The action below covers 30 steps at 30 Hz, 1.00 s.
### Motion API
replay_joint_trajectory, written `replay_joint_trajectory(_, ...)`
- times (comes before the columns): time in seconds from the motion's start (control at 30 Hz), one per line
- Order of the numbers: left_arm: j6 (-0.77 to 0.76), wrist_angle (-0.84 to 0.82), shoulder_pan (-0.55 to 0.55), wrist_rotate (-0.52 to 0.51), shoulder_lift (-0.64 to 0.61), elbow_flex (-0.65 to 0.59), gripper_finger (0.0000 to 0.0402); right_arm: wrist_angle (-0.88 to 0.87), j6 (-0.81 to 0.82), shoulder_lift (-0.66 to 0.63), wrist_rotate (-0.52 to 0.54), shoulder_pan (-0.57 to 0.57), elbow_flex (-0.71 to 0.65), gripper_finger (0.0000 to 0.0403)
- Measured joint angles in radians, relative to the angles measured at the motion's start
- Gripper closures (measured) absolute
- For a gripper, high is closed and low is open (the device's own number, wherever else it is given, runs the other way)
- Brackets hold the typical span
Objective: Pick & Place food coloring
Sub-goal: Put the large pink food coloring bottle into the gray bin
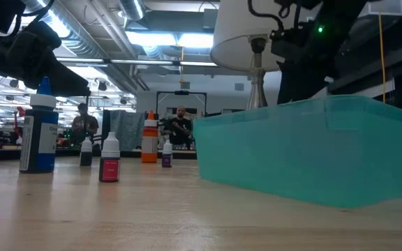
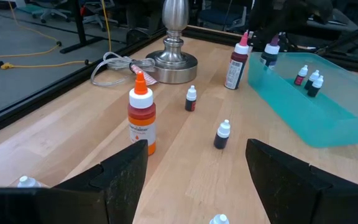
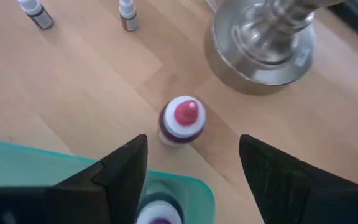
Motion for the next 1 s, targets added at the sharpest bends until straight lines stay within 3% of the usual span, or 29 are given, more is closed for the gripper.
replay_joint_trajectory(0.23, 0.000, 0.000, 0.000, 0.000, 0.000, 0.000, 0.0136, 0.166, -0.053, 0.000, 0.000, -0.026, -0.087, 0.0148)
replay_joint_trajectory(0.77, 0.000, 0.000, 0.000, 0.000, 0.000, 0.000, 0.0133, 0.209, -0.108, 0.034, -0.034, -0.068, -0.090, 0.0149)
replay_joint_trajectory(1.0, 0.000, 0.000, 0.000, 0.000, 0.000, 0.000, 0.0133, 0.203, -0.120, 0.048, -0.055, -0.078, -0.089, 0.0171)
